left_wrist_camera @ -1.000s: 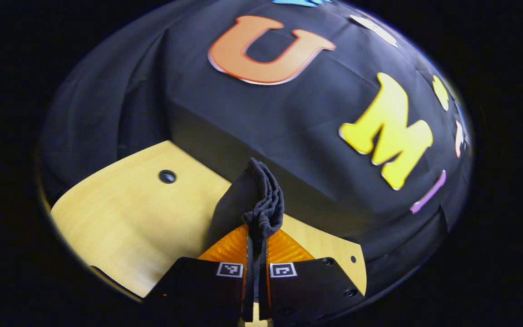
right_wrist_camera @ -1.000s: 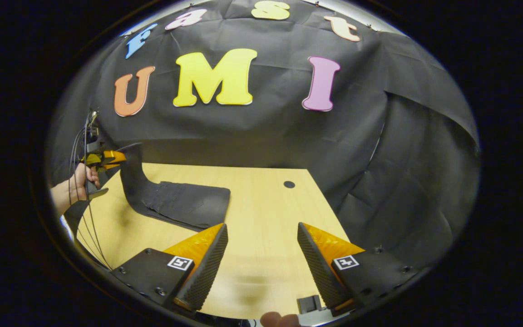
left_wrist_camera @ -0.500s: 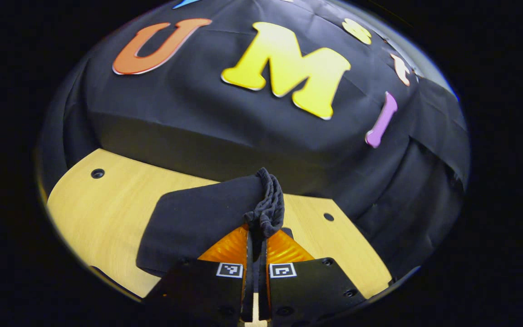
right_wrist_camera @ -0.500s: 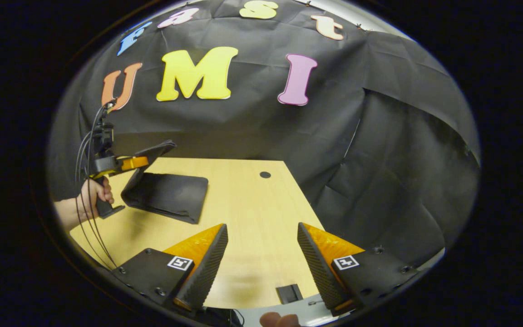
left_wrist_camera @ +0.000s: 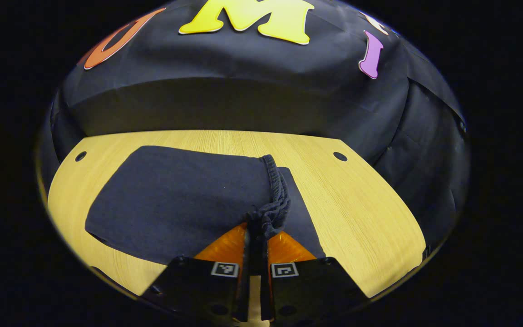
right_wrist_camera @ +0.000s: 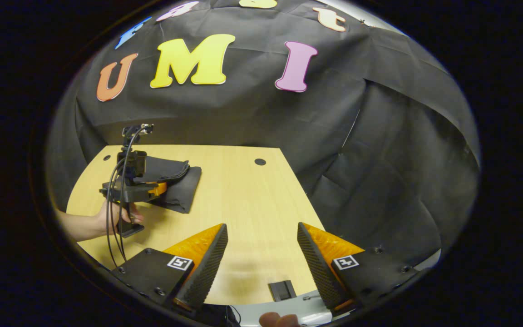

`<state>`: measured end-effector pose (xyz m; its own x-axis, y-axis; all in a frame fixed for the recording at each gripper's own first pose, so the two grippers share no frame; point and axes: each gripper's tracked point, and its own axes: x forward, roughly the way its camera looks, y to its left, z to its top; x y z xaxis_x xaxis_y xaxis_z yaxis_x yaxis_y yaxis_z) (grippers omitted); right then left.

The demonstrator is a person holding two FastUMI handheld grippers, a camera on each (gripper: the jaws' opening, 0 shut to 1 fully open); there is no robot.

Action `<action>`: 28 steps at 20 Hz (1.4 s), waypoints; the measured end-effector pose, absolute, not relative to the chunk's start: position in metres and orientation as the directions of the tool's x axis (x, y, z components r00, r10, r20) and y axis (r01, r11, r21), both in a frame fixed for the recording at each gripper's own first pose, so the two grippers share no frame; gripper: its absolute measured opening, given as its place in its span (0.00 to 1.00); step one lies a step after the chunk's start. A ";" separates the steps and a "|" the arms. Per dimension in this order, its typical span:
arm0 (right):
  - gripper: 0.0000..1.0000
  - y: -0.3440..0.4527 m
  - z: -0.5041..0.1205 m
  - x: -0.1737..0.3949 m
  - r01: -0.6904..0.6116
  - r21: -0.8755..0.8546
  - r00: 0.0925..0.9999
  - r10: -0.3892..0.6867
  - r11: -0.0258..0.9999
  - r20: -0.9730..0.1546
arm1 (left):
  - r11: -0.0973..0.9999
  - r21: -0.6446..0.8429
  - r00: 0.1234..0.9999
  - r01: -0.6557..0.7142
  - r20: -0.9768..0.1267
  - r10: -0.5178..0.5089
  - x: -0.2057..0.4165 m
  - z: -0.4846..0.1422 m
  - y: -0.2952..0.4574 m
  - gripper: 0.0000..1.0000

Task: Grasp the waist and the cuffs of the jeans and fold them to make the two legs overlap; first hold the waist and fold one-third of the jeans toward the cuffs, then hold the cuffs and fold the remaining one-third in the same direction to finish folding.

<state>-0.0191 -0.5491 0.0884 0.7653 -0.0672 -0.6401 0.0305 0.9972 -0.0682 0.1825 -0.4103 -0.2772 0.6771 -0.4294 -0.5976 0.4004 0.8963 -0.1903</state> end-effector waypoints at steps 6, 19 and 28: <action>0.96 -0.506 0.105 0.001 -0.019 -0.007 0.806 0.011 1.000 -0.591 | 0.872 -0.230 0.680 0.431 -0.553 -0.482 0.161 -0.223 -0.412 1.00; 0.94 -0.339 0.260 0.010 -0.228 0.059 0.957 0.234 0.972 -0.172 | 0.943 -0.112 0.937 0.312 -0.130 -0.326 0.092 0.049 -0.207 0.98; 0.94 -0.314 0.306 -0.036 -0.195 0.077 0.981 0.196 0.978 -0.010 | 0.973 -0.013 0.970 0.230 0.084 -0.229 0.032 0.123 -0.153 0.98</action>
<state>-0.0361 -0.3144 0.3061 0.9806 0.1959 -0.0104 -0.1946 0.9778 0.0775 0.0322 -0.1529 0.1233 0.9699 -0.2286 0.0836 0.2304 0.9730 -0.0128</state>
